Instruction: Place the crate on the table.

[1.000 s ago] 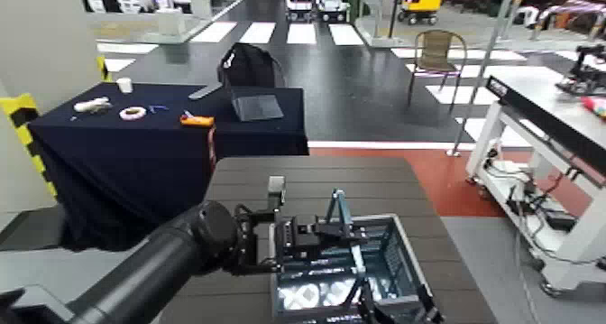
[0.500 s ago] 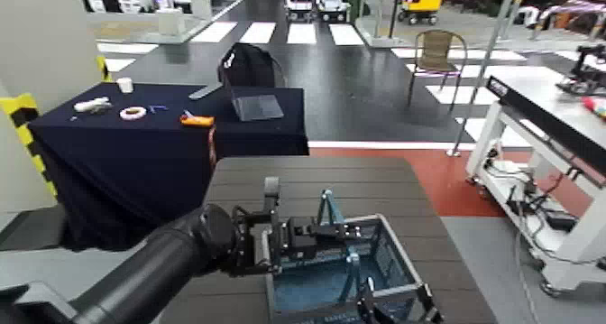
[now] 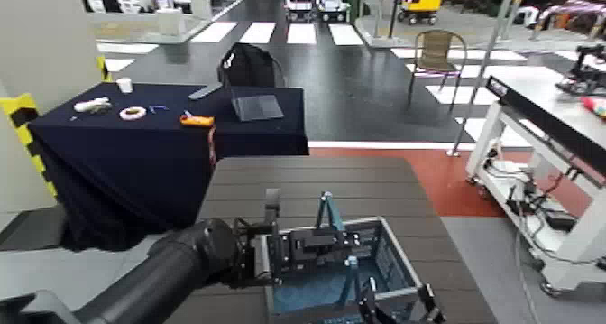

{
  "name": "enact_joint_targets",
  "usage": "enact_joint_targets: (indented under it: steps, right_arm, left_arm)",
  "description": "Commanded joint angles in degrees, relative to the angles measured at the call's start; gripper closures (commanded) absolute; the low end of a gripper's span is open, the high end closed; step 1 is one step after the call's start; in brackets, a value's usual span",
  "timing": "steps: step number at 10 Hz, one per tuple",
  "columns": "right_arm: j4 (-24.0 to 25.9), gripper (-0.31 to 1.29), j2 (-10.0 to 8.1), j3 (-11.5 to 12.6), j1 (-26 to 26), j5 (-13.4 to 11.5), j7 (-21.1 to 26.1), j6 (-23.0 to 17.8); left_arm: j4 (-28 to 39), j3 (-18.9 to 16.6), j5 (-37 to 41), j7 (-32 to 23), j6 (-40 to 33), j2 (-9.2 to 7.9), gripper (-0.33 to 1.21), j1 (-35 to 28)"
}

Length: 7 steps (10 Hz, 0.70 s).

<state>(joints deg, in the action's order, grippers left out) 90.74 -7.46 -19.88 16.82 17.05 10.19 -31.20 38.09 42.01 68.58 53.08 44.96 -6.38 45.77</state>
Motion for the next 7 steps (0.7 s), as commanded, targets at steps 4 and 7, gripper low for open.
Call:
enact_joint_targets:
  steps: [4,7]
  right_arm:
    - [0.3,0.14,-0.10,0.6,0.5,0.1,0.0,0.1]
    - [0.7,0.14,-0.19,1.0,0.8,0.2,0.0,0.4]
  left_arm:
    - [8.6,-8.3,-9.3,-0.2,-3.3,-1.70,0.11,-2.1]
    - [23.1,-16.3,-15.0,-8.5,-3.2,-5.57,0.11,-8.7]
